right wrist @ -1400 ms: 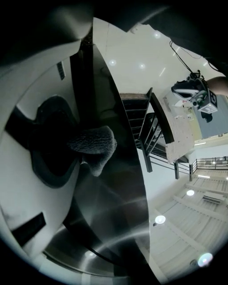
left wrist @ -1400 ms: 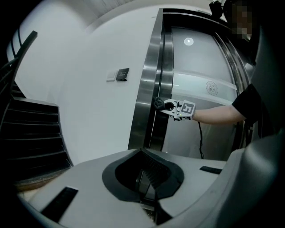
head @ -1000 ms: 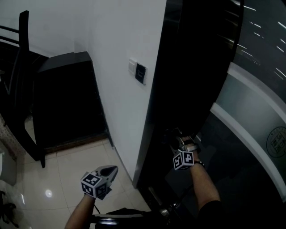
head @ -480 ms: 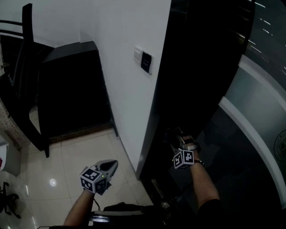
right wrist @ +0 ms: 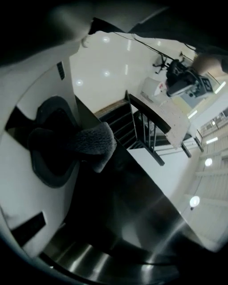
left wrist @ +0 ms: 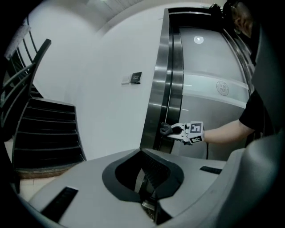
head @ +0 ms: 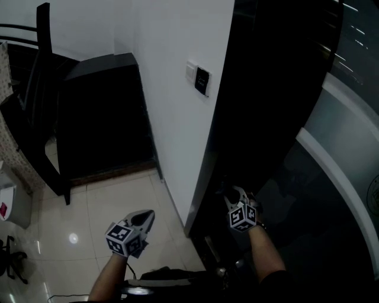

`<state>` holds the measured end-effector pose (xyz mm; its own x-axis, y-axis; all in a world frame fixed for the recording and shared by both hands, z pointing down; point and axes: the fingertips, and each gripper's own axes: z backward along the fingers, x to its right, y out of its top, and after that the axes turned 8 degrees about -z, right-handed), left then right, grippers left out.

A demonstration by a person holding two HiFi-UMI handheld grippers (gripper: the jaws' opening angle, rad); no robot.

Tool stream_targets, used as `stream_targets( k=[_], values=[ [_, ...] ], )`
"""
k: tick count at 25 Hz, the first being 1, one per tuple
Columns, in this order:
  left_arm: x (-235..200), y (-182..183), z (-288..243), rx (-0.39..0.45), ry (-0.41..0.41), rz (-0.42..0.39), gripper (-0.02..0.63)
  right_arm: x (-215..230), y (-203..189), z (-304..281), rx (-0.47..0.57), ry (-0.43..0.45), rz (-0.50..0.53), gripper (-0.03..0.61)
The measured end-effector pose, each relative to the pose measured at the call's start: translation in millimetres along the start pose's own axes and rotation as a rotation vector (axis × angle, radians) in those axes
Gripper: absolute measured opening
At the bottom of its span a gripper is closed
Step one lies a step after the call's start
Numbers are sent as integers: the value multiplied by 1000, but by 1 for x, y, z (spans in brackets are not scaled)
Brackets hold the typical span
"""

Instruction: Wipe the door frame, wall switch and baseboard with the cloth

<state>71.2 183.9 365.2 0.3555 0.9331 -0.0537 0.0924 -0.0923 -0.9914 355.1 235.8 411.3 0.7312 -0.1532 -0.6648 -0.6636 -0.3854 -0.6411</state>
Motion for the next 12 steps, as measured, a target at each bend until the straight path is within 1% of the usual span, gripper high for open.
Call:
stream_targets(
  k=[2, 5, 8, 10, 12],
  values=[
    [-10, 8, 8, 45, 54, 8, -8, -2, 11, 19, 44, -49, -127, 89],
    [-24, 18, 18, 116, 136, 10, -8, -12, 28, 47, 100, -131, -260, 89],
    [-33, 27, 28, 173, 200, -12, -8, -27, 38, 71, 157, -163, -391, 89],
    [-36, 29, 33, 197, 214, -26, -8, -33, 38, 82, 176, -168, -466, 89],
    [-37, 29, 35, 209, 205, -31, -9, -34, 38, 85, 186, -179, -517, 89]
  ],
)
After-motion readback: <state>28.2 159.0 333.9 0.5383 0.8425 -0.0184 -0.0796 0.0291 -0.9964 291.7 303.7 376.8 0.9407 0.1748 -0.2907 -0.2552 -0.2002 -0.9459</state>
